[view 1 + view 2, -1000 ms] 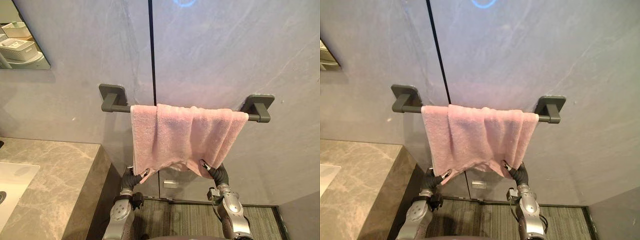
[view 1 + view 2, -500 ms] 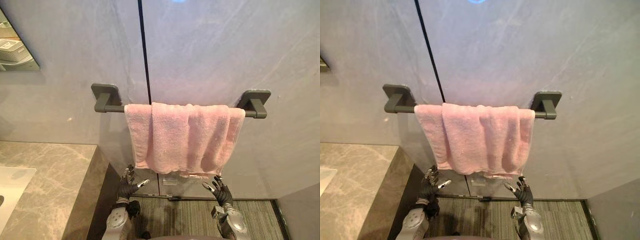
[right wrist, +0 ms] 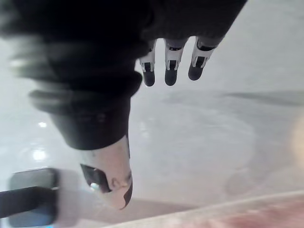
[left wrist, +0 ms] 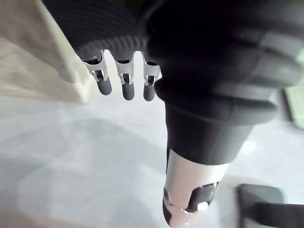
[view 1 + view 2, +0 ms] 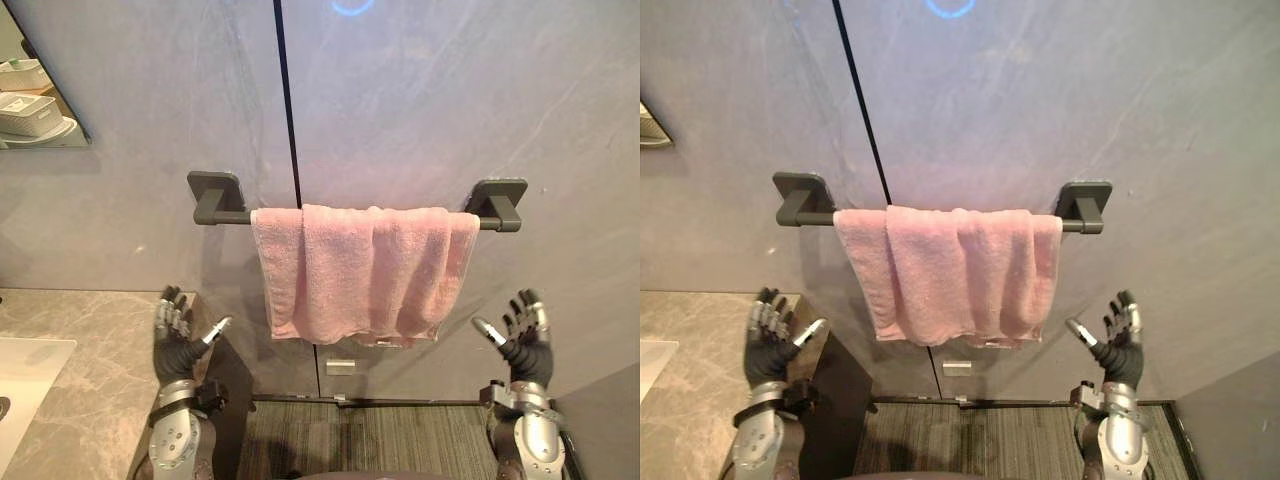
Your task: Organize washtable
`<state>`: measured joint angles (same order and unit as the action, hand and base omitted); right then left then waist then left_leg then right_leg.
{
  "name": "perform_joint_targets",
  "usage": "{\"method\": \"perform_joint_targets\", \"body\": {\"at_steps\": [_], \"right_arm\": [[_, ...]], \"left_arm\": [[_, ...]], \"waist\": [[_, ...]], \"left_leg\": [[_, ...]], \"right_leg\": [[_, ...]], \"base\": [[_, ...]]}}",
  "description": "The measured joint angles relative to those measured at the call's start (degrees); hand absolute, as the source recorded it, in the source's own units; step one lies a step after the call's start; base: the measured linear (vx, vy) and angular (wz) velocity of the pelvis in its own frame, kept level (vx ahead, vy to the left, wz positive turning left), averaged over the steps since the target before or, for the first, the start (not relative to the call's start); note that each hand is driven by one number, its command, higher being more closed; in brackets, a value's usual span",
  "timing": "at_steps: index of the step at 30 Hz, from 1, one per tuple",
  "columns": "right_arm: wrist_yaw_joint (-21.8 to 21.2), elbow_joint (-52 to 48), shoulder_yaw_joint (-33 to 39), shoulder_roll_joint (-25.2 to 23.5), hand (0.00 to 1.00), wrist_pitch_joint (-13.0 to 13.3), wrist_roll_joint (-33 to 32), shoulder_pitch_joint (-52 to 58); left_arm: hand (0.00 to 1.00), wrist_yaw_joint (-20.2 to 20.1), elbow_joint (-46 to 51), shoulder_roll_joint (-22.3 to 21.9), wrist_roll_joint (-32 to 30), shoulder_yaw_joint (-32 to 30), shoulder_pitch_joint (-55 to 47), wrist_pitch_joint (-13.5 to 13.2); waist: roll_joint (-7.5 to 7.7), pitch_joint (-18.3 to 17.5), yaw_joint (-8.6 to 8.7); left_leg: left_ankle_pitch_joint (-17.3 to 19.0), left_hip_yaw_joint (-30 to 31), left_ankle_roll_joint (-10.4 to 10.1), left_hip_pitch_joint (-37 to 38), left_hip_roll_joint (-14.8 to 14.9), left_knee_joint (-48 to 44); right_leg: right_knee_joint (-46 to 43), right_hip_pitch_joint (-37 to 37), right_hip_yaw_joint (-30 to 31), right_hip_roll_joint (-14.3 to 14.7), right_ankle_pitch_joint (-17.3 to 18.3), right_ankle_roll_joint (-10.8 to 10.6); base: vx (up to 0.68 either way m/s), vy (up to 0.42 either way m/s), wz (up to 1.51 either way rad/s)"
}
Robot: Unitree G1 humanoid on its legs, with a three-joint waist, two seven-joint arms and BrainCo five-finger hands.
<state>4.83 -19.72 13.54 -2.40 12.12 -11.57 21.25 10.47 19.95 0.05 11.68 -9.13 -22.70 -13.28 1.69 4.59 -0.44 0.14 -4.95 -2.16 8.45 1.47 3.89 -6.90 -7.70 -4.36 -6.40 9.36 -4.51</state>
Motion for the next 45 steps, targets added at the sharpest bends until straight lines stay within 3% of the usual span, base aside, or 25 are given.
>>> {"method": "perform_joint_targets", "body": {"at_steps": [4, 8, 12, 16, 21, 27, 35, 45], "right_arm": [[-0.70, -11.34, -0.41, -0.05, 0.00, 3.50, -1.49, -3.51], [-2.87, -15.33, -1.46, -0.01, 0.00, 7.66, -4.43, -8.24], [-5.87, -15.49, -7.03, 0.88, 0.00, 8.37, -9.82, -9.67], [-11.99, -15.49, -16.05, 4.34, 0.00, 8.57, -15.57, -9.70], [-17.10, -15.36, -21.42, 7.73, 0.00, 7.16, -20.57, -9.38], [-20.54, -12.97, -26.10, 12.96, 0.00, 5.01, -22.29, -6.85], [-22.02, -0.12, -29.19, 16.38, 0.00, 1.03, -19.06, -4.94], [-21.43, 12.38, -30.34, 14.96, 0.00, -1.42, -12.96, -5.79]], "left_arm": [[0.00, -0.02, 11.71, -0.15, 0.35, 0.96, 0.28, -2.81], [0.00, -0.42, 18.57, -0.22, 1.34, 4.60, 0.65, -5.15], [0.00, -2.19, 20.56, 0.97, 4.59, 9.91, 2.45, -6.22], [0.00, -8.06, 20.49, 3.98, 9.51, 18.68, 3.53, -6.25], [0.00, -12.96, 16.68, 6.11, 11.35, 26.02, 4.36, -6.02], [0.00, -16.54, 11.67, 8.81, 11.91, 31.62, 7.12, -5.11], [0.00, -17.82, 3.00, 10.63, 10.98, 33.75, 8.17, -3.70], [0.00, -15.77, -7.39, 9.10, 6.75, 33.19, 10.97, -2.14]], "waist": [[0.19, -0.41, -0.27], [0.47, -0.60, -0.21], [0.31, -0.69, 0.00], [-0.09, -0.98, 0.61], [-1.19, -2.04, 1.33], [-1.59, -2.32, 1.36], [-1.17, -2.05, 1.32], [-0.43, -1.54, 1.20]], "left_leg": [[1.15, 0.16, 0.03, -0.95, -0.02, -1.93], [1.22, 0.26, 0.14, -0.69, -0.32, -2.01], [1.37, 0.38, 0.38, -0.42, -0.64, -2.59], [1.39, 0.39, 0.49, -0.12, -0.89, -2.88], [1.28, 0.37, 0.62, 0.15, -1.42, -2.88], [1.21, 0.36, 0.69, 0.27, -1.41, -2.83], [1.21, 0.11, 0.69, 0.20, -1.44, -2.53], [1.19, 0.25, 0.70, -1.06, -1.46, -2.31]], "right_leg": [[0.05, -0.21, 0.49, -0.01, -0.01, -0.01], [0.06, -0.46, 0.74, -0.17, -0.06, -0.08], [0.12, -1.00, 0.87, -0.48, -0.26, -0.38], [0.11, -1.05, 1.17, -0.66, -0.52, -0.62], [-0.02, -1.20, 1.30, -0.80, -0.59, -0.66], [-0.16, -1.19, 1.37, -0.77, -0.60, -0.64], [0.05, -0.83, 1.65, -0.75, -0.59, -0.63], [0.27, 0.31, 1.49, -0.71, -0.57, -0.61]], "base": [[0.02, -0.014, -0.02], [-0.01, -0.001, 0.00], [-0.06, -0.002, 0.00], [-0.08, -0.001, -0.02], [-0.05, 0.001, -0.01], [-0.03, -0.012, 0.00], [0.00, -0.002, 0.00], [0.00, 0.000, 0.00]]}}
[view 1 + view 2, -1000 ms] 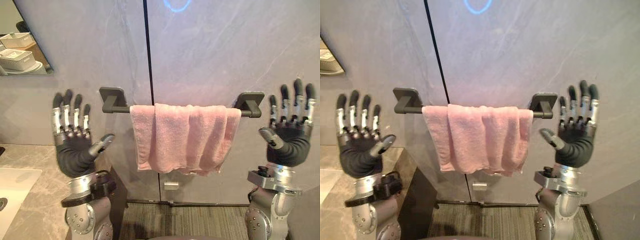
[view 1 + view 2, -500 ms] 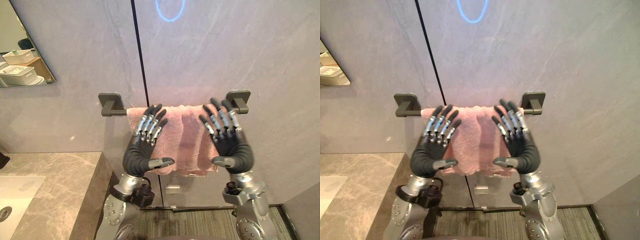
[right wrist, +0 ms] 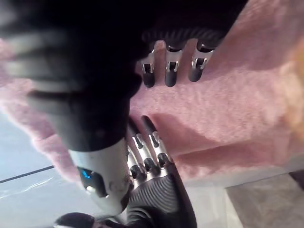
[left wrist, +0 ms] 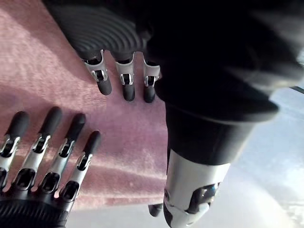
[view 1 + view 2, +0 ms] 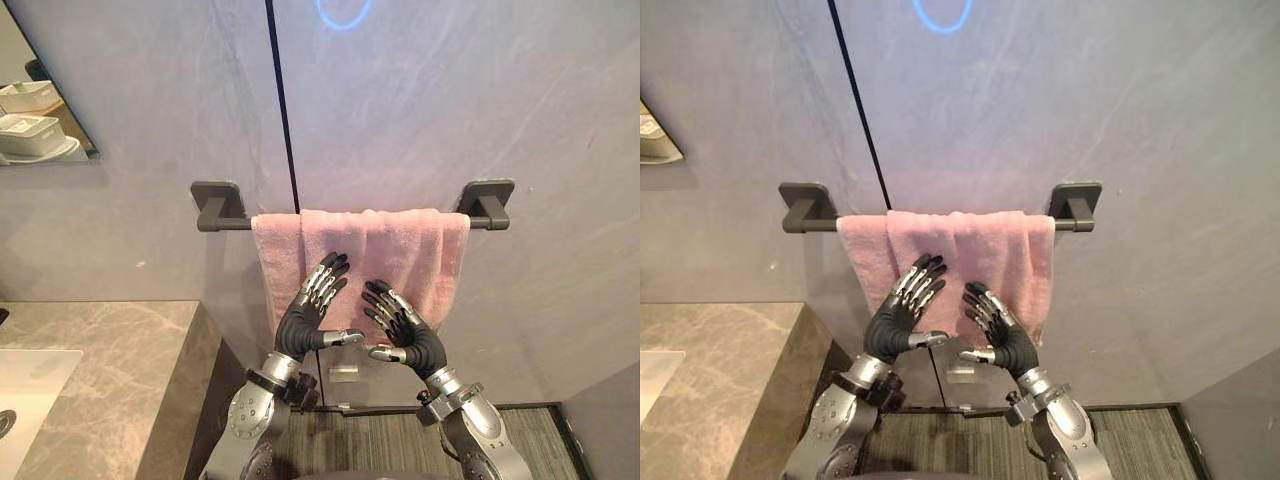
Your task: Organize washtable
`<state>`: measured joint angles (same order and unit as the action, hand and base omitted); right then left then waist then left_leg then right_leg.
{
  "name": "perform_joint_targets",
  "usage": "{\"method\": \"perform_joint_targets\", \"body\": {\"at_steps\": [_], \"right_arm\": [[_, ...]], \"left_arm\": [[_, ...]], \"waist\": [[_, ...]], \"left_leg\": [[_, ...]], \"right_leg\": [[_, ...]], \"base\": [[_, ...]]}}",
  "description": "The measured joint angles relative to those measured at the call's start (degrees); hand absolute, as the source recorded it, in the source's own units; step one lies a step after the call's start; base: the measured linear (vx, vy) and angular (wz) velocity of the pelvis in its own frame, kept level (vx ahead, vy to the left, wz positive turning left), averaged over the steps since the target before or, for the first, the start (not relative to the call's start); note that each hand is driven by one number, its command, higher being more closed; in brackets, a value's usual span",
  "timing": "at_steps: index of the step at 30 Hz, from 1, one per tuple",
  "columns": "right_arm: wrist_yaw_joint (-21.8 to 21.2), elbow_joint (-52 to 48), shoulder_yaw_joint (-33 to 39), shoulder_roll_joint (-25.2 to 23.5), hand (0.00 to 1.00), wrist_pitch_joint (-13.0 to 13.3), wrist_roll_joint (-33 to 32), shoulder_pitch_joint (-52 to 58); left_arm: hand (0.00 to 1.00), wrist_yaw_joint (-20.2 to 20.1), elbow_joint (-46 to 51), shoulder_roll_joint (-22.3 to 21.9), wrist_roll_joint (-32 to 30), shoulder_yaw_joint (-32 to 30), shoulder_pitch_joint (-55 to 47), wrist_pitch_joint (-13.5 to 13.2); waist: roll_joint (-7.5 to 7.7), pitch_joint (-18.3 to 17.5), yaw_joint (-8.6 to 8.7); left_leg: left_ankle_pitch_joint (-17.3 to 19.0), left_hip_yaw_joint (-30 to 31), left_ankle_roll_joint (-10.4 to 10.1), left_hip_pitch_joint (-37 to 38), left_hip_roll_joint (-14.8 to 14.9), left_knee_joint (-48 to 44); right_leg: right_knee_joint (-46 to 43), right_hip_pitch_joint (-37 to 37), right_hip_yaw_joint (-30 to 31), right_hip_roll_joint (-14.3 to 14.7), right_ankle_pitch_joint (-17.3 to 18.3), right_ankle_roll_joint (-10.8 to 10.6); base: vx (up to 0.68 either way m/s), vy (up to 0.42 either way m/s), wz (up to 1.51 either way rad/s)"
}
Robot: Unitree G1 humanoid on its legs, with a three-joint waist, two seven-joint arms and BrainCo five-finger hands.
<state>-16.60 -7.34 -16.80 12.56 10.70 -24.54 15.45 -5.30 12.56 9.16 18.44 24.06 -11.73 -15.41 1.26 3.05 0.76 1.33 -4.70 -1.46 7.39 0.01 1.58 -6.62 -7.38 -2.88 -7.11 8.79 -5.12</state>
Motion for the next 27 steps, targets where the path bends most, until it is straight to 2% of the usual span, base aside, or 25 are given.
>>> {"method": "perform_joint_targets", "body": {"at_steps": [6, 13, 20, 27], "right_arm": [[1.71, 4.70, 0.12, -2.15, 0.00, -0.04, 4.49, -2.14], [4.41, 9.42, 0.49, -3.65, 0.00, -0.05, 7.47, -3.41], [6.50, 11.17, 2.32, -4.87, 0.00, -0.02, 9.43, -4.88], [7.67, 11.68, 7.10, -6.69, 0.00, -0.02, 9.40, -4.95]], "left_arm": [[0.00, 1.84, -6.73, -2.19, -3.18, -1.19, 2.22, 0.70], [0.00, 4.43, -14.22, -3.13, -3.37, -1.98, 4.09, 1.55], [0.00, 6.63, -17.48, -3.57, -3.39, -2.56, 4.14, 1.74], [0.00, 8.04, -18.45, -3.81, -3.47, -6.48, 4.13, 1.88]], "waist": [[0.25, 0.06, 0.03], [0.24, 0.04, 0.04], [0.54, -0.15, 0.10], [1.43, -0.67, 0.12]], "left_leg": [[-0.07, 0.29, 0.08, -0.88, -0.08, 0.06], [-1.28, 1.60, -0.01, -2.02, 0.06, 0.95], [-1.74, 1.72, -0.11, -1.89, 0.12, 1.83], [-2.06, 1.69, -0.10, -2.39, 0.11, 2.34]], "right_leg": [[0.01, 0.74, -0.28, -0.05, 0.01, 0.01], [-0.14, 1.65, -1.62, 0.09, 0.28, 0.28], [-0.10, 1.82, -1.74, 0.14, 0.28, 0.28], [-0.02, 2.58, -1.74, 0.15, 0.26, 0.29]], "base": [[0.00, -0.002, 0.01], [-0.02, -0.030, 0.11], [0.00, -0.003, 0.01], [0.00, 0.000, 0.00]]}}
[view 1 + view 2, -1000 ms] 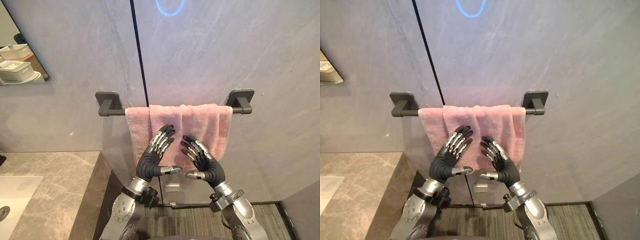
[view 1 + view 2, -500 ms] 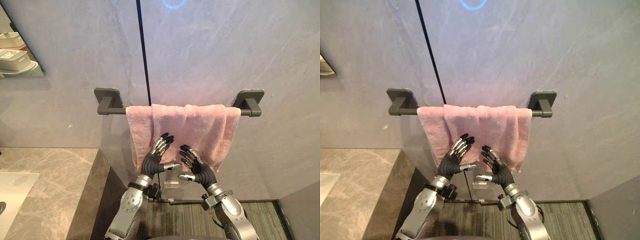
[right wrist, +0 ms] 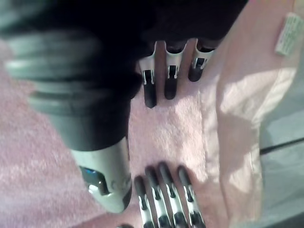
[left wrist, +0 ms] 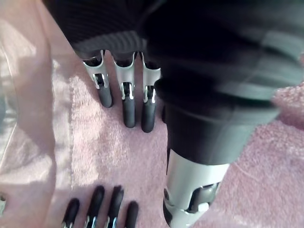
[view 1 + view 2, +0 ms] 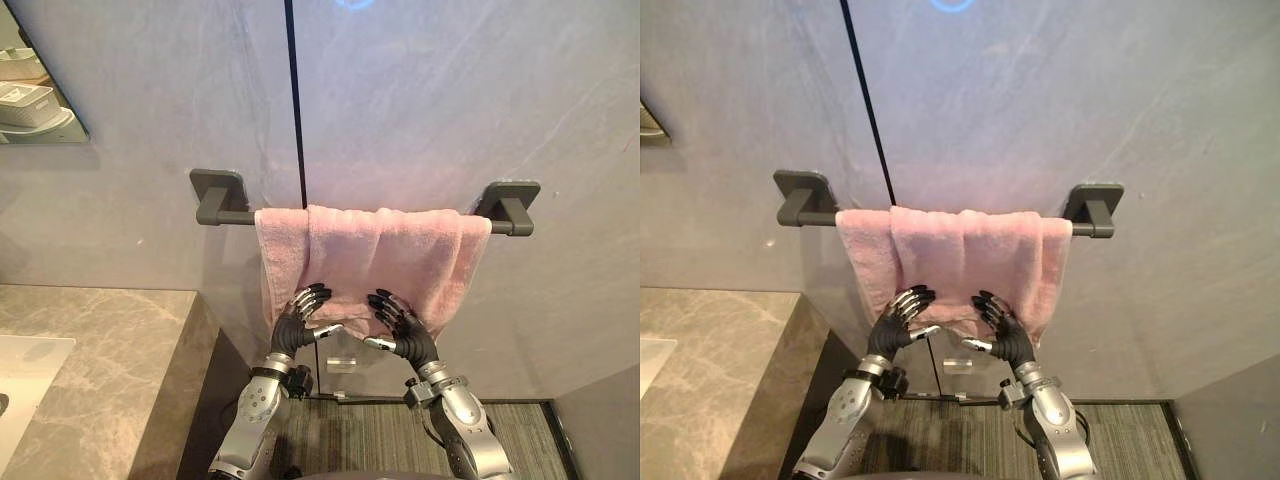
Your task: Organize washtable
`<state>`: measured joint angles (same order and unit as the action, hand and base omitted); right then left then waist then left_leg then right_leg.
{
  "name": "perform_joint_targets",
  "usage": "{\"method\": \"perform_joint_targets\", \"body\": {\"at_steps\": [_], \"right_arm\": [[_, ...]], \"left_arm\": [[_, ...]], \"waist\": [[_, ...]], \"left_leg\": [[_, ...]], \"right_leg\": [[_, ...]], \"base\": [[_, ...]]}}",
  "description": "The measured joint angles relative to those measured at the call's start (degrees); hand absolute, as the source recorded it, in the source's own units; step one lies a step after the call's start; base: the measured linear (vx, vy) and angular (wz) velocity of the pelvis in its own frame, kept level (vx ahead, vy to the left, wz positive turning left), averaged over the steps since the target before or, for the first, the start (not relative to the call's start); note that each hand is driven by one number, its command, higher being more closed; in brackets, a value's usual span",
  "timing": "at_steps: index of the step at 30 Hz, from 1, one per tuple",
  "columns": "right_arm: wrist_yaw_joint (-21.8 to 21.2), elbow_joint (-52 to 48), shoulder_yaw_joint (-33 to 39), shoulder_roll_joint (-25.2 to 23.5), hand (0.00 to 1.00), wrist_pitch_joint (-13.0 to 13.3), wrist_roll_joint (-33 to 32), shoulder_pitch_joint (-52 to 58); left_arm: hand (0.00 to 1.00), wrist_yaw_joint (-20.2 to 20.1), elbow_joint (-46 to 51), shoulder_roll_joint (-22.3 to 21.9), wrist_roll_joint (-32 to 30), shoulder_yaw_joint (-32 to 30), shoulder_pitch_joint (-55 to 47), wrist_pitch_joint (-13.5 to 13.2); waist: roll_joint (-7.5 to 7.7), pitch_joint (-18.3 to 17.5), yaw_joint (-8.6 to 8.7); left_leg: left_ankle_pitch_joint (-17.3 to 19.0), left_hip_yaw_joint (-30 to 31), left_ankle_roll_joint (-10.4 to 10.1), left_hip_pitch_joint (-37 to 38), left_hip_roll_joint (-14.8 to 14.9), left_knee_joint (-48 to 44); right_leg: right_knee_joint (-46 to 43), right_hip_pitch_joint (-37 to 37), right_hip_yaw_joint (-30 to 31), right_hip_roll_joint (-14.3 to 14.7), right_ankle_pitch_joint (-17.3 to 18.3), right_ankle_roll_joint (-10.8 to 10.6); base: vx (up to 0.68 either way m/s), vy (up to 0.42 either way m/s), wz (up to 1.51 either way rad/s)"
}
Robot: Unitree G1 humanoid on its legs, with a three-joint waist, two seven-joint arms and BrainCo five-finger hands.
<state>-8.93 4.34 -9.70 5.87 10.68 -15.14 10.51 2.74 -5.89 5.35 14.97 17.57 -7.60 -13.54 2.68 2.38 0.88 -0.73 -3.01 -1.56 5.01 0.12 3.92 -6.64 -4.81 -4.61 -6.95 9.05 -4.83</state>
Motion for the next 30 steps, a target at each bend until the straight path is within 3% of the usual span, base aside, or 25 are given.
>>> {"method": "perform_joint_targets", "body": {"at_steps": [18, 30], "right_arm": [[3.06, 1.39, 13.86, -3.34, 0.00, 0.06, -0.09, 0.07], [3.89, 1.34, 17.20, -5.69, 0.00, 0.22, -0.05, 1.11]], "left_arm": [[0.00, 1.09, -0.73, -0.86, 0.04, -7.62, -0.31, 0.04], [0.00, 1.01, 1.35, -3.56, 0.15, -14.01, -2.34, 0.04]], "waist": [[0.35, -0.19, 0.16], [0.76, -0.18, 1.38]], "left_leg": [[0.00, 0.00, 0.00, -0.16, 0.05, 0.03], [0.01, 0.08, 0.01, -0.02, -0.05, 0.04]], "right_leg": [[0.54, -0.06, -0.04, 0.04, -0.17, 0.10], [0.85, -0.34, -0.09, 0.00, -0.61, 0.08]], "base": [[0.00, 0.000, 0.00], [0.00, 0.000, 0.00]]}}
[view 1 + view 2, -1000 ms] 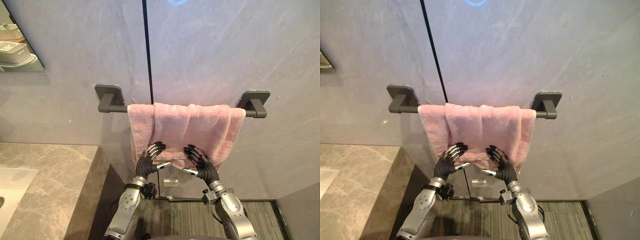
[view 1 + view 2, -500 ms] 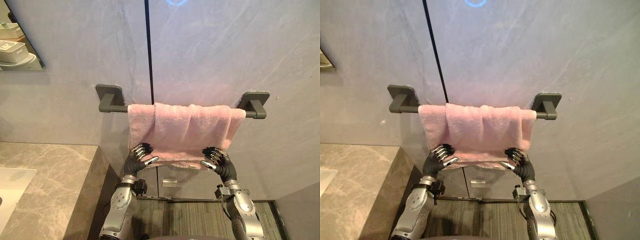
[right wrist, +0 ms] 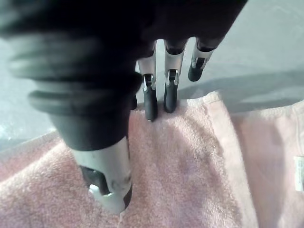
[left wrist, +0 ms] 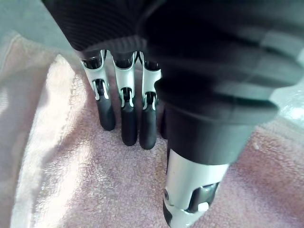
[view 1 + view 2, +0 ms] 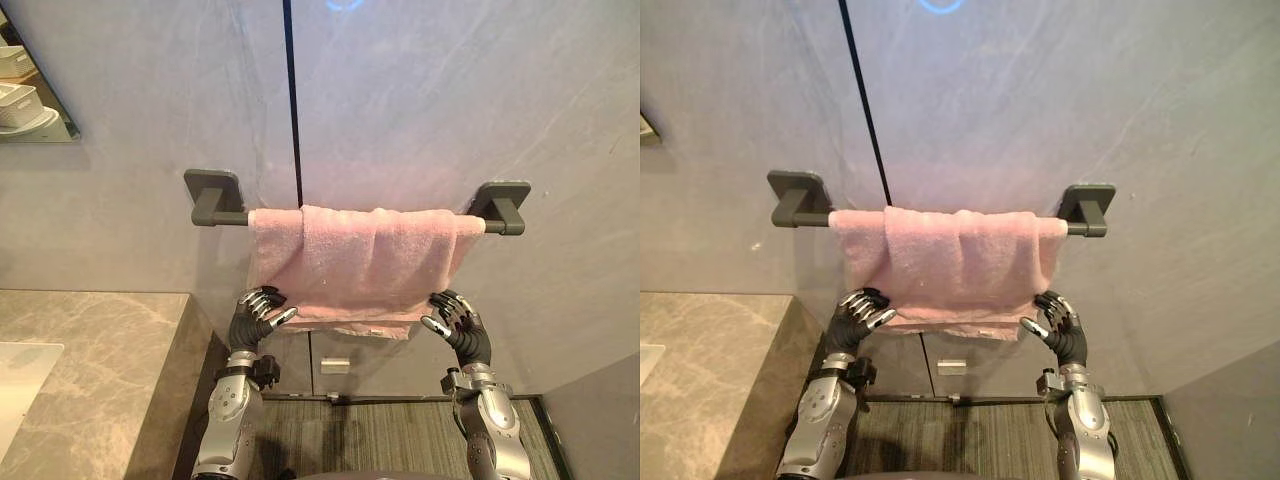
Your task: Organize washtable
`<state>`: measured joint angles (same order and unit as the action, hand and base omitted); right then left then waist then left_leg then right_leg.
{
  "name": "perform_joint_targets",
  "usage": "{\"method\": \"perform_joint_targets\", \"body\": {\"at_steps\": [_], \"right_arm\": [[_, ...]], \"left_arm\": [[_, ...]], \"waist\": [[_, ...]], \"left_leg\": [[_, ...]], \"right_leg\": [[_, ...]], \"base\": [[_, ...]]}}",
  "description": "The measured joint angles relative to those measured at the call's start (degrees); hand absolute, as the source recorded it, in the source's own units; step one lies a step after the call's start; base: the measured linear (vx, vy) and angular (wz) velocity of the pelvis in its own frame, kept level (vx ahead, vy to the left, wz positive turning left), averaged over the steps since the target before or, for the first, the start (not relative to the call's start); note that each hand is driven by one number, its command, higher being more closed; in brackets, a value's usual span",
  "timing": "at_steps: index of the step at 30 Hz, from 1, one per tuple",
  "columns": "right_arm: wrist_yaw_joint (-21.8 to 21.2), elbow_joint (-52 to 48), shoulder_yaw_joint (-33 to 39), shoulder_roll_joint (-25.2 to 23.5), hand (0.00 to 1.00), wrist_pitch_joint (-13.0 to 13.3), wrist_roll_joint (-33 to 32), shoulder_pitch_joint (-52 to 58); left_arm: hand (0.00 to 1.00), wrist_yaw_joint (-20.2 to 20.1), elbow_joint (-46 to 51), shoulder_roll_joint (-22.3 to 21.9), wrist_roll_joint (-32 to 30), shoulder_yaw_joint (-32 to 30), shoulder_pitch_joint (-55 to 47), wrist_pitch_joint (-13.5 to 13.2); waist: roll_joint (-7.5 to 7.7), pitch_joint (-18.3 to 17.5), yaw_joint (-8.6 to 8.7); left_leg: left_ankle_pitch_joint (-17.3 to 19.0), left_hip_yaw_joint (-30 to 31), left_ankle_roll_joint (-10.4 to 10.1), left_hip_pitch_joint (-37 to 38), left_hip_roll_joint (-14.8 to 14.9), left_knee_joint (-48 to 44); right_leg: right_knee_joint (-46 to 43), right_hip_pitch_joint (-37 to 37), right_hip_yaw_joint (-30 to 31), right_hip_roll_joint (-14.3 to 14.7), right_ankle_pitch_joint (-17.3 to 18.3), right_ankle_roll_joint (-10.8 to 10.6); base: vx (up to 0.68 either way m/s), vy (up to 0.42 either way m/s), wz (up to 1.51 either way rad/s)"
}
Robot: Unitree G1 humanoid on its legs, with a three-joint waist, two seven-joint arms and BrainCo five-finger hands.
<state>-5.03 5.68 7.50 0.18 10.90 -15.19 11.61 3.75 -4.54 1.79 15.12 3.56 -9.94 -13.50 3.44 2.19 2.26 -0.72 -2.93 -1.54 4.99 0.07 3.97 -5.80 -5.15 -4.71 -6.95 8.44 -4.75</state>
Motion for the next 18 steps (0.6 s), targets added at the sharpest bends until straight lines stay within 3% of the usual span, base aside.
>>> {"method": "perform_joint_targets", "body": {"at_steps": [18], "right_arm": [[1.86, -4.35, 1.36, -2.05, 0.00, 0.01, 6.39, 6.61]], "left_arm": [[0.00, -1.78, 2.91, -3.64, -0.01, -2.00, -8.76, 0.00]], "waist": [[-1.21, 0.62, -0.72]], "left_leg": [[0.06, 0.12, 0.00, 0.62, 0.33, 0.03]], "right_leg": [[-0.12, -1.10, -0.17, -0.09, 0.04, -0.02]], "base": [[0.00, 0.000, 0.00]]}}
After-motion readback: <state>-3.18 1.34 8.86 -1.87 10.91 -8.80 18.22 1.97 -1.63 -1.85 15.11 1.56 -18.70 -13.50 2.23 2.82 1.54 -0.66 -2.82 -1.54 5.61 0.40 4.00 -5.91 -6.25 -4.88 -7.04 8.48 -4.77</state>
